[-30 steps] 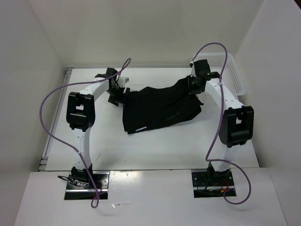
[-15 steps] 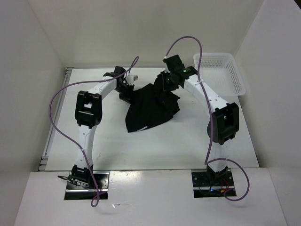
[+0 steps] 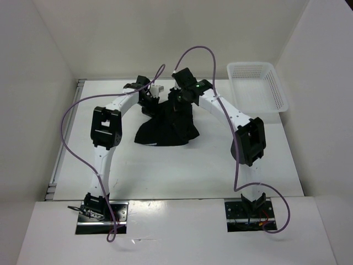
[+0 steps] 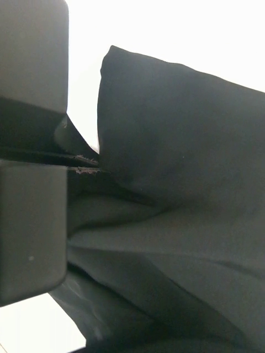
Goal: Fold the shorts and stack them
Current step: Fold the shorts
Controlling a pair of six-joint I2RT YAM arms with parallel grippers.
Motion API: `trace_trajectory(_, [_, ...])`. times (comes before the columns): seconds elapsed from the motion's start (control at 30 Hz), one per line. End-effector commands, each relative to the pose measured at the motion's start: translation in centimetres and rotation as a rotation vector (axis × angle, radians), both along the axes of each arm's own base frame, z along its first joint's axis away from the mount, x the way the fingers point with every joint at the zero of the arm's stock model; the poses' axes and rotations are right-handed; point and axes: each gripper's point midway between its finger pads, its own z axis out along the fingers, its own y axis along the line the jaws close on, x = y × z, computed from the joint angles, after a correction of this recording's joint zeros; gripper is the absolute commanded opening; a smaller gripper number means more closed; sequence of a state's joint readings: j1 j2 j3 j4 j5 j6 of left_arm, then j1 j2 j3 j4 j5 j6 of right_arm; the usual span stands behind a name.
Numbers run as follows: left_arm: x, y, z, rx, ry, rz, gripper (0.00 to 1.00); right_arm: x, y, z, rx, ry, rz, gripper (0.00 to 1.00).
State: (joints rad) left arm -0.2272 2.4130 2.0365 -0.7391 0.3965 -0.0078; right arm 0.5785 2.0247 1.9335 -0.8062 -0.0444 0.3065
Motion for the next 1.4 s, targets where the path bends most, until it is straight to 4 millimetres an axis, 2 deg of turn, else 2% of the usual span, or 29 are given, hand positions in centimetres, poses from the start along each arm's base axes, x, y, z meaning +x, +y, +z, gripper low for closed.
trace_trajectory(0.0, [0.6,1.1,-2.3,0.083,0.002,0.021,0.00,-0.8,5.6,2.1,0.097,-0.035,0.076,0.00])
trace_trajectory(0.2, [1.0,1.5,-2.2,0.129,-0.018,0.033,0.00,1.0,7.5,2.5,0.135,-0.059,0.052,0.00])
trace_trajectory(0.27, [1.1,1.8,-2.3,0.145,-0.022,0.039,0.00,0.7,8.4,1.6,0.150,-0.027,0.043,0.00])
trace_trajectory(0.3, [1.1,1.8,-2.3,0.145,-0.022,0.039,0.00,0.9,8.5,2.3,0.160,-0.040,0.044,0.02])
trace_trajectory(0.4, [1.1,1.3,-2.5,0.144,-0.023,0.030,0.00,-1.0,12.4,2.0,0.187,-0.041,0.113,0.09])
trace_trajectory(0.43, [1.1,1.4,-2.5,0.154,-0.025,0.034,0.00,-1.1,13.3,1.5,0.195,-0.037,0.115,0.17])
trace_trajectory(0.47, [1.5,1.6,-2.2,0.166,-0.040,0.041,0.00,-0.9,14.0,2.3,0.207,-0.061,0.118,0.23])
trace_trajectory(0.53, [2.2,2.1,-2.2,0.196,-0.060,0.056,0.00,-0.5,15.2,1.7,0.224,-0.061,0.115,0.35])
trace_trajectory(0.6, [3.5,3.4,-1.5,0.267,-0.106,0.095,0.02,0.7,15.8,2.6,0.250,-0.096,0.083,0.44])
trace_trajectory(0.63, [4.0,4.5,-1.6,0.291,-0.111,0.119,0.08,1.3,16.0,2.0,0.246,-0.104,0.074,0.47])
trace_trajectory(0.67, [4.7,5.7,-1.2,0.332,-0.135,0.151,0.19,1.6,16.1,2.9,0.255,-0.126,0.067,0.50])
trace_trajectory(0.7, [5.3,6.7,-0.6,0.347,-0.148,0.173,0.35,1.6,16.2,2.1,0.247,-0.117,0.067,0.54])
trace_trajectory(0.73, [6.9,8.4,1.3,0.346,-0.191,0.219,0.63,1.8,16.3,2.3,0.254,-0.125,0.067,0.59])
trace_trajectory(0.8, [8.1,10.6,2.8,0.362,-0.218,0.270,0.73,0.7,17.0,2.7,0.263,-0.125,0.126,0.66])
trace_trajectory(0.83, [8.8,12.8,4.2,0.365,-0.245,0.315,0.75,0.5,17.3,3.7,0.287,-0.138,0.151,0.67])
trace_trajectory(0.87, [9.7,13.7,6.7,0.365,-0.297,0.347,0.80,0.3,17.4,3.9,0.290,-0.144,0.176,0.67])
trace_trajectory(0.93, [10.3,15.7,9.6,0.356,-0.350,0.392,0.84,0.4,16.8,4.1,0.270,-0.170,0.174,0.67])
trace_trajectory(0.97, [10.5,15.4,10.9,0.337,-0.374,0.390,0.87,0.5,16.2,5.3,0.260,-0.202,0.166,0.67])
trace_trajectory(1.0, [10.4,15.6,11.9,0.309,-0.387,0.390,0.87,1.0,15.1,4.6,0.199,-0.230,0.147,0.67])
trace_trajectory(1.03, [9.9,15.4,14.2,0.291,-0.414,0.387,0.87,1.3,14.5,4.9,0.178,-0.258,0.136,0.67])
trace_trajectory(1.07, [9.4,15.1,15.1,0.272,-0.420,0.378,0.87,1.2,13.7,6.5,0.172,-0.296,0.123,0.67])
trace_trajectory(1.1, [8.7,14.3,15.8,0.232,-0.418,0.353,0.87,0.9,12.5,4.9,0.118,-0.280,0.108,0.67])
trace_trajectory(1.13, [7.0,13.3,16.9,0.205,-0.417,0.326,0.87,1.0,11.3,4.7,0.098,-0.277,0.104,0.67])
trace_trajectory(1.17, [6.3,12.6,17.4,0.171,-0.422,0.306,0.87,1.0,10.0,6.2,0.103,-0.303,0.081,0.64])
trace_trajectory(1.2, [4.8,11.2,19.5,0.090,-0.440,0.258,0.86,0.7,8.1,3.9,0.031,-0.276,0.075,0.62])
trace_trajectory(1.23, [3.0,10.0,17.4,0.063,-0.370,0.221,0.82,0.2,7.4,3.6,0.014,-0.275,0.087,0.61])
trace_trajectory(1.27, [1.7,9.4,17.1,0.033,-0.335,0.197,0.81,-0.4,6.5,5.6,0.020,-0.321,0.091,0.59])
trace_trajectory(1.3, [0.5,8.3,16.6,0.006,-0.295,0.165,0.79,-1.5,5.4,3.3,-0.028,-0.288,0.111,0.56])
trace_trajectory(1.37, [-2.5,6.6,13.9,-0.046,-0.160,0.113,0.77,-2.5,4.1,3.2,-0.057,-0.309,0.147,0.52])
